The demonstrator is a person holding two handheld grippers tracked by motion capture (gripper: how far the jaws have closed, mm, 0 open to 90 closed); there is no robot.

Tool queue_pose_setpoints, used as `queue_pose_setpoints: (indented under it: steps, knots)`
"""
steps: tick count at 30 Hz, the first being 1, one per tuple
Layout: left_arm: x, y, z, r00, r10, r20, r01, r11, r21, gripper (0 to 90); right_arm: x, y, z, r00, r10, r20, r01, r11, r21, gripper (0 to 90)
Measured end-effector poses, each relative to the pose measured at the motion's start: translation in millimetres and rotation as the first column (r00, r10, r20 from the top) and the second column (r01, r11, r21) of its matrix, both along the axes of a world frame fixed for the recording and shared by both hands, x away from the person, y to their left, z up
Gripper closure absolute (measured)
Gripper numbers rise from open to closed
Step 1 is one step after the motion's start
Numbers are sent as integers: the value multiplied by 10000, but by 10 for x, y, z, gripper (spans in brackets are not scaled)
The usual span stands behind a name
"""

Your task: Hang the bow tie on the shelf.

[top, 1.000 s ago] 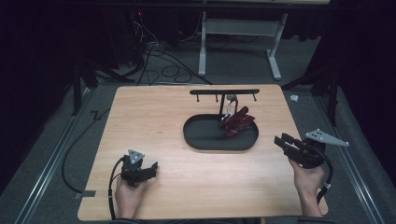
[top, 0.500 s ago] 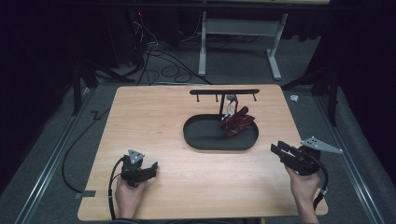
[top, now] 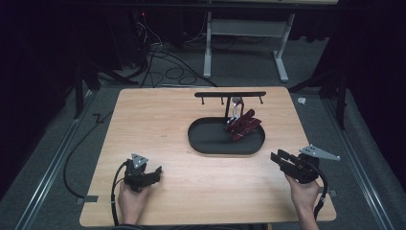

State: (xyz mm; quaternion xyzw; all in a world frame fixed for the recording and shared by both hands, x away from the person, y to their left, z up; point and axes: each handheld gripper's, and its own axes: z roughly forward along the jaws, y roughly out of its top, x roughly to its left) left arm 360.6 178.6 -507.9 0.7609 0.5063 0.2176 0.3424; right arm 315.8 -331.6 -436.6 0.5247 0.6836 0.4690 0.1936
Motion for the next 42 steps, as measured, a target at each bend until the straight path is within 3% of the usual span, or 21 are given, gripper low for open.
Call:
queue_pose_setpoints:
  steps: [20, 42]
  knots:
    - [0, 0, 0, 10000, -1, -1, 1, 10000, 3, 253, 153, 205, -215, 9983, 208, -548, -239, 9981, -567, 618]
    - [0, 1, 0, 10000, -8, -4, 8, 10000, -8, 253, 296, 287, -440, 9940, -106, -1090, -55, 9893, -1457, 608]
